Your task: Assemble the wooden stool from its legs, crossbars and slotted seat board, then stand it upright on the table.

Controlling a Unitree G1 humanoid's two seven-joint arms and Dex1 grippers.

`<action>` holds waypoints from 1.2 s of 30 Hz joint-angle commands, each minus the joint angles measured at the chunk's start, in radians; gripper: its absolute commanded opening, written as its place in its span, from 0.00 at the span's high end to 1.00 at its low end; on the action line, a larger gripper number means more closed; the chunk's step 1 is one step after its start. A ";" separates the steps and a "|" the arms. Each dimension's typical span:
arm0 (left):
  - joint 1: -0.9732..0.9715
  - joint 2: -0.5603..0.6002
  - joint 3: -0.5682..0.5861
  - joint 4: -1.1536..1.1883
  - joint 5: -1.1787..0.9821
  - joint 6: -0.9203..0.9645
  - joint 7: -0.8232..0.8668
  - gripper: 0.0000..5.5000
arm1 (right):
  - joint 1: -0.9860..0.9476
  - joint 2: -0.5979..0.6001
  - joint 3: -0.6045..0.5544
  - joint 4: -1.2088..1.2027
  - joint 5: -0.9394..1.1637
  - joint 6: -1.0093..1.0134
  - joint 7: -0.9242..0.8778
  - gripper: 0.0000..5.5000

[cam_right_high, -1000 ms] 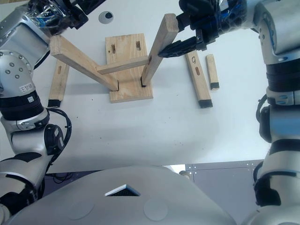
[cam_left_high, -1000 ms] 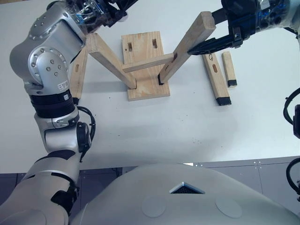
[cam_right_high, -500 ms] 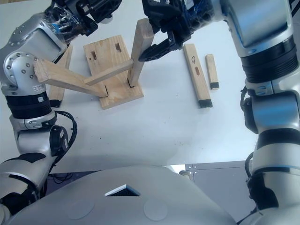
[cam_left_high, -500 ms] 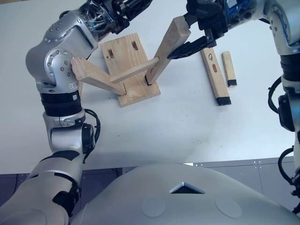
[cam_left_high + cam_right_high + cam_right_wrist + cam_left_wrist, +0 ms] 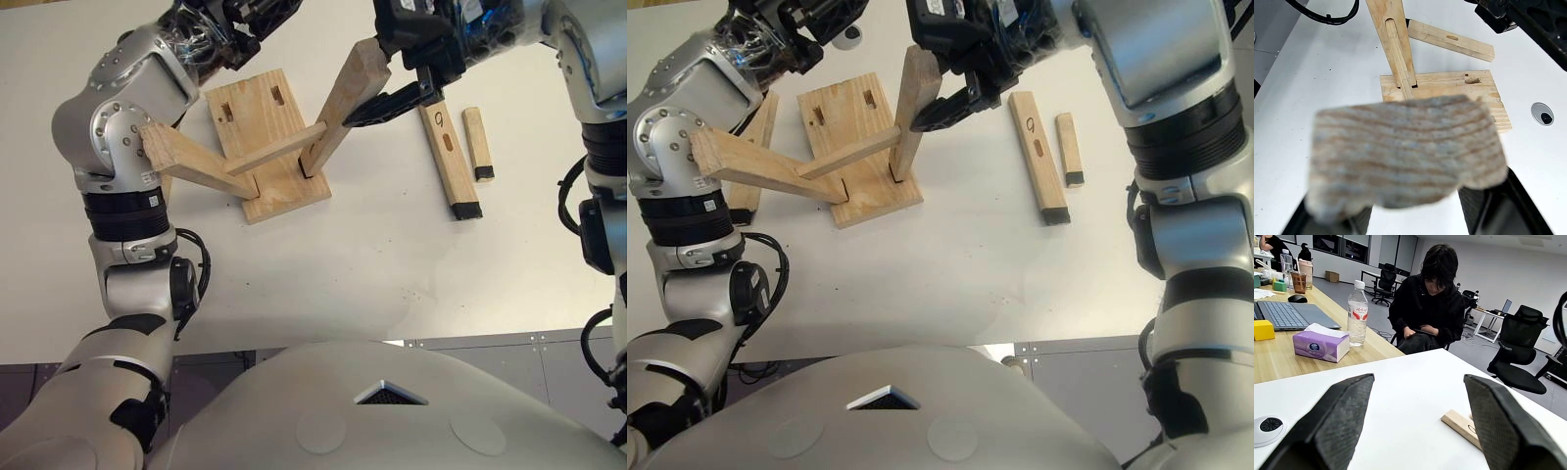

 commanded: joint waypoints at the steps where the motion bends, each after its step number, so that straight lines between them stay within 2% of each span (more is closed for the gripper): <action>1: -0.042 -0.017 0.022 0.008 -0.005 0.004 0.021 0.39 | 0.066 0.136 0.158 0.008 -0.025 0.066 -0.032 0.63; 6: -0.096 0.013 0.161 0.059 -0.060 0.009 0.063 0.39 | 0.036 0.161 0.097 0.030 0.017 0.143 -0.050 0.63; 14: -0.118 0.080 0.273 0.144 -0.044 -0.025 0.110 0.39 | 0.013 0.158 0.020 0.023 0.054 0.144 -0.071 0.63; 18: -0.005 0.192 0.224 0.144 0.088 -0.045 0.121 0.39 | 0.012 0.141 0.007 -0.010 0.054 0.137 -0.086 0.63; 19: 0.031 0.209 0.216 0.127 0.105 -0.038 0.119 0.39 | 0.015 0.141 -0.001 -0.022 0.058 0.143 -0.093 0.57; 21: 0.110 0.252 0.174 0.080 0.158 -0.033 0.106 0.39 | 0.022 0.136 -0.016 -0.046 0.066 0.151 -0.106 0.51; 23: 0.215 0.325 0.085 0.024 0.250 -0.037 0.081 0.39 | 0.035 0.118 -0.037 -0.077 0.075 0.158 -0.117 0.47; 25: 0.299 0.373 0.029 -0.026 0.306 -0.024 0.062 0.43 | 0.048 0.095 -0.059 -0.106 0.083 0.167 -0.127 0.46; 28: 0.362 0.388 0.007 -0.092 0.319 0.026 0.048 0.51 | 0.067 0.058 -0.081 -0.130 0.081 0.162 -0.142 0.46; 34: 0.391 0.407 -0.061 -0.077 0.398 0.018 0.031 0.66 | 0.120 -0.015 -0.078 -0.100 0.039 0.093 -0.159 0.46; 36: 0.396 0.424 -0.102 -0.061 0.438 -0.007 0.015 0.68 | 0.148 -0.025 -0.065 -0.094 0.024 0.072 -0.164 0.46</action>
